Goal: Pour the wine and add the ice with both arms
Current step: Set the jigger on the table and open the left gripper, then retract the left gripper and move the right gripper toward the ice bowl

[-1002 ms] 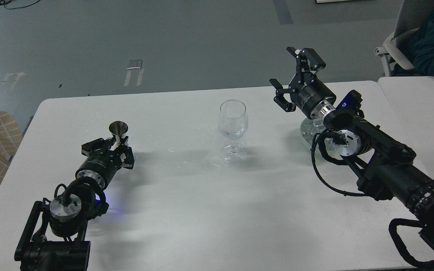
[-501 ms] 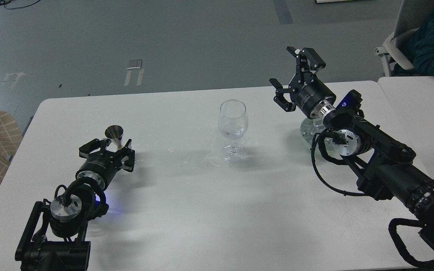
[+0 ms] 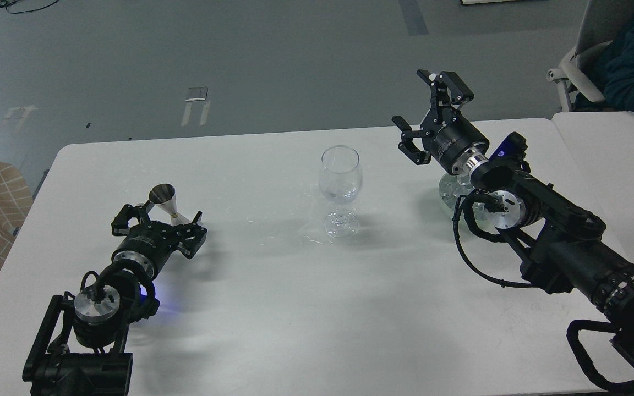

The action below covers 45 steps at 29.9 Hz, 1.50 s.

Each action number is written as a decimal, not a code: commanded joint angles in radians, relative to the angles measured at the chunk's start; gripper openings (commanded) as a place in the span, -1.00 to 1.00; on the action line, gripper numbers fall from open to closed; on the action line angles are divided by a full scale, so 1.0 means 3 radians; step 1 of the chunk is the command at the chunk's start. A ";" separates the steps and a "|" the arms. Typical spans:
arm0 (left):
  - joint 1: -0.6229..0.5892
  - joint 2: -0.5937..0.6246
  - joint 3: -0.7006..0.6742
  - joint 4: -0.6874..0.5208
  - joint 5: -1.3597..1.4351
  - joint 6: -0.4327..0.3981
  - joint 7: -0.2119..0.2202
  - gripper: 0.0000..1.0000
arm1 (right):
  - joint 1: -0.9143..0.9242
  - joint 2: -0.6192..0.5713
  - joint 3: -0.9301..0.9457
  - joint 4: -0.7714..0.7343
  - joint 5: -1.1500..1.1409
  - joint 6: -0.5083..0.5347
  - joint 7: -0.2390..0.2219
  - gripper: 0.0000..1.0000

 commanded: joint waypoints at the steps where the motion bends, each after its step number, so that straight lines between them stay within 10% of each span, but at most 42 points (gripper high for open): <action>1: 0.0038 0.0000 0.0000 -0.0010 -0.0040 -0.0015 0.0016 0.95 | -0.0005 0.0000 -0.0001 0.0004 0.0000 0.0001 0.0000 1.00; 23: 0.0278 0.0046 -0.0255 -0.0133 -0.0138 -0.0071 0.0231 0.95 | -0.0005 -0.0030 -0.0001 0.0009 0.0000 0.0001 0.0000 1.00; 34: 0.0472 0.0828 -0.0404 -0.0031 -0.0112 -0.1124 0.0241 0.95 | -0.0005 -0.0092 -0.0001 0.0030 0.0005 0.0001 0.0000 1.00; 38: 0.0437 0.1083 -0.0394 0.0194 -0.0076 -0.1573 0.0124 0.95 | 0.0005 -0.0107 -0.0006 0.0045 0.0005 0.0001 0.0000 1.00; 45: 0.0125 0.1539 -0.0348 0.0301 0.0424 -0.1598 -0.0260 0.95 | 0.0061 -0.0449 -0.0216 0.0255 -0.0030 0.0001 -0.0005 1.00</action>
